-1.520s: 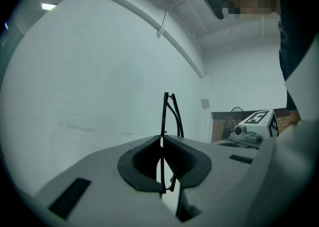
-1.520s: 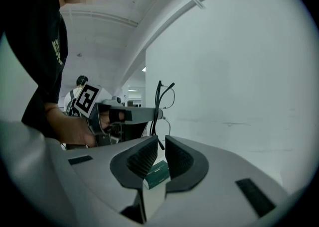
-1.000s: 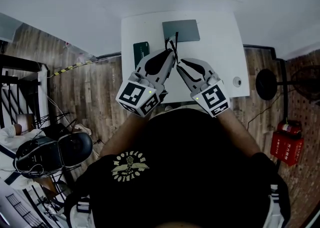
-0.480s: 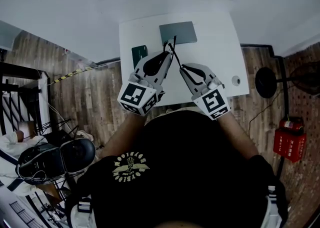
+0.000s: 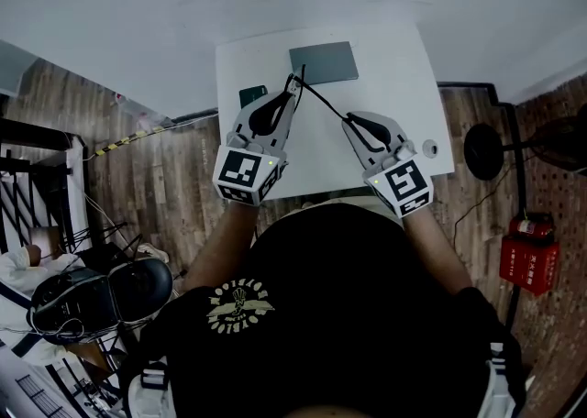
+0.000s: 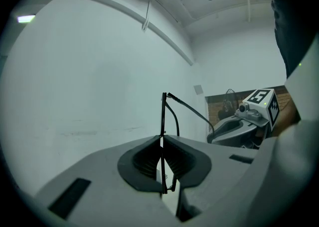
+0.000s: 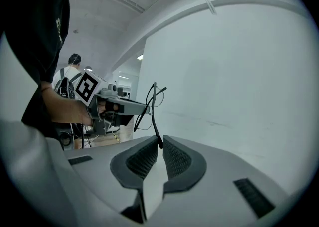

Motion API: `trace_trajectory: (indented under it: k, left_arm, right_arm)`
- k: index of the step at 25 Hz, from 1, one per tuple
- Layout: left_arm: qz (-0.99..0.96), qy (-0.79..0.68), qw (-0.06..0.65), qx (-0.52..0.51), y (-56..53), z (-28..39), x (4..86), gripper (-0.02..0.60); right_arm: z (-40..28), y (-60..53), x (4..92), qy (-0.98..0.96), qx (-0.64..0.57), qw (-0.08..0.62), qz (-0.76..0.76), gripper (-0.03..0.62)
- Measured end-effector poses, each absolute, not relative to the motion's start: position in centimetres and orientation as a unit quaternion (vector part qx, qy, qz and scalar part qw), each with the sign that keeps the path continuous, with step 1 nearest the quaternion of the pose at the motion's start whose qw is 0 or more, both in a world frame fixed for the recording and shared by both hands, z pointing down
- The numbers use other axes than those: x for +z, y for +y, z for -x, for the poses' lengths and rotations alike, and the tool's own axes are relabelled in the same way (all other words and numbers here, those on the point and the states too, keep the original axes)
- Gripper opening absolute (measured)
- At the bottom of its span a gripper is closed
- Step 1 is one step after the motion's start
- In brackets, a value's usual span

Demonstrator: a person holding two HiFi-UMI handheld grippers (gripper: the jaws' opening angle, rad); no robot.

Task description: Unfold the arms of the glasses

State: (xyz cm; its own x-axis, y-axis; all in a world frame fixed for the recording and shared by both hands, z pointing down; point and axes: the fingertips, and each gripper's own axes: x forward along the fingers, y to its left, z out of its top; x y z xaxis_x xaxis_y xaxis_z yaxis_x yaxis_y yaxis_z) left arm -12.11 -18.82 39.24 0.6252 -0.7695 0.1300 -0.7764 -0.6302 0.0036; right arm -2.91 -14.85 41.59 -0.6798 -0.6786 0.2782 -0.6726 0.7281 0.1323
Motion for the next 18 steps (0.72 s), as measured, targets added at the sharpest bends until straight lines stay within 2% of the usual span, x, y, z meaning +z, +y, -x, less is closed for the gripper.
trace_trajectory:
  k: [11,18]
  left_arm:
    - [-0.886,-0.447,-0.019,0.123,-19.9,13.7,40.5,0.023]
    - [-0.887,-0.444,-0.033,0.126,-19.9,14.0,41.5,0.023]
  right_arm:
    - [1.6,-15.9,40.9,-0.903,0.000,0.151,-0.402,0.037]
    - [0.4,-16.8,39.7,-0.899,-0.013,0.150,-0.412,0.044]
